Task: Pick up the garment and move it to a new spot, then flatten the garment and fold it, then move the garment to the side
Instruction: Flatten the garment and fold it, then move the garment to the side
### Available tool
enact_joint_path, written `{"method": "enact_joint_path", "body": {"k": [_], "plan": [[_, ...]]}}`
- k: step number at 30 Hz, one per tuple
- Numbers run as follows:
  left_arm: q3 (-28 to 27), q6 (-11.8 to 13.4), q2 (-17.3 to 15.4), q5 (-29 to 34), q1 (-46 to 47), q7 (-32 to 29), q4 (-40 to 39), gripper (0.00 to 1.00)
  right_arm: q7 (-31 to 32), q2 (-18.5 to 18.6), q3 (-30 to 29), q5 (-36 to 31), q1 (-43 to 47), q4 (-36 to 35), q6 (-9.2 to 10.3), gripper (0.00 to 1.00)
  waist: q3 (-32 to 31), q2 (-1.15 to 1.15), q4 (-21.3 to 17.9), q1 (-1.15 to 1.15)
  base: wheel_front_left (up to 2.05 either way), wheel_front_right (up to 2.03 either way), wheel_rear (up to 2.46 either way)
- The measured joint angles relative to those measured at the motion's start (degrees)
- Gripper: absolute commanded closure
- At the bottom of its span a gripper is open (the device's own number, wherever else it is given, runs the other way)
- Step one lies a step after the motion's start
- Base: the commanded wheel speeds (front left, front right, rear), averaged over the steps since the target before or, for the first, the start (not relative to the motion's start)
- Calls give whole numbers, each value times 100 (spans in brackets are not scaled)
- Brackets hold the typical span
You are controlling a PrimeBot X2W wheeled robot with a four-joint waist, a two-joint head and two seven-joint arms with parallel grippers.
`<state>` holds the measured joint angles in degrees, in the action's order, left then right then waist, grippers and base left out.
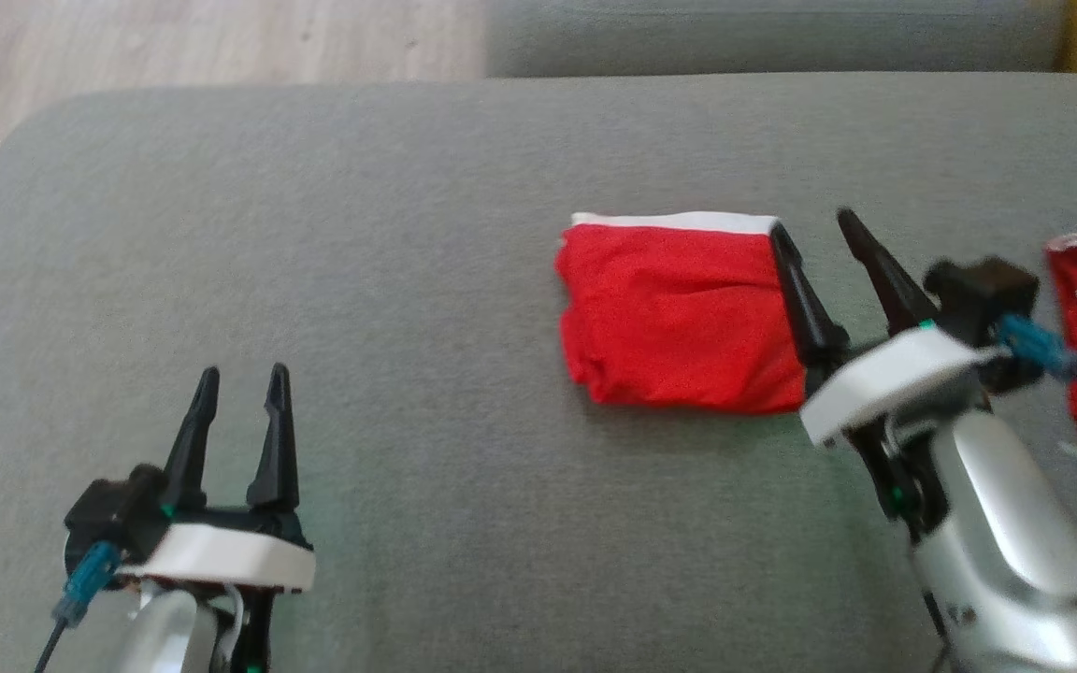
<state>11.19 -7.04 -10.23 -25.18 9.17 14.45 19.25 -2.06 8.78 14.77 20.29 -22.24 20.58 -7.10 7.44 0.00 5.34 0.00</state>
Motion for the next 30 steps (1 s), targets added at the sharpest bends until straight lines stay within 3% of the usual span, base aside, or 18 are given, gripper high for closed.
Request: {"method": "enact_joint_path", "body": {"k": [6,15,30], "plan": [[-146,130,-5,4,-254,0,-60,0,93,81,-344,-261,853,-656,0,0,-259,0,-449,0,0,0,0],[-310,256,-10,4,-722,0,-83,0,208,-21,-928,-490,1606,-969,0,0,-664,0,-821,-1,0,0,0],[-391,354,-16,2,-763,-1,-122,0,445,-175,-970,-573,1911,-1161,0,0,-755,0,-819,0,0,0,0]]}}
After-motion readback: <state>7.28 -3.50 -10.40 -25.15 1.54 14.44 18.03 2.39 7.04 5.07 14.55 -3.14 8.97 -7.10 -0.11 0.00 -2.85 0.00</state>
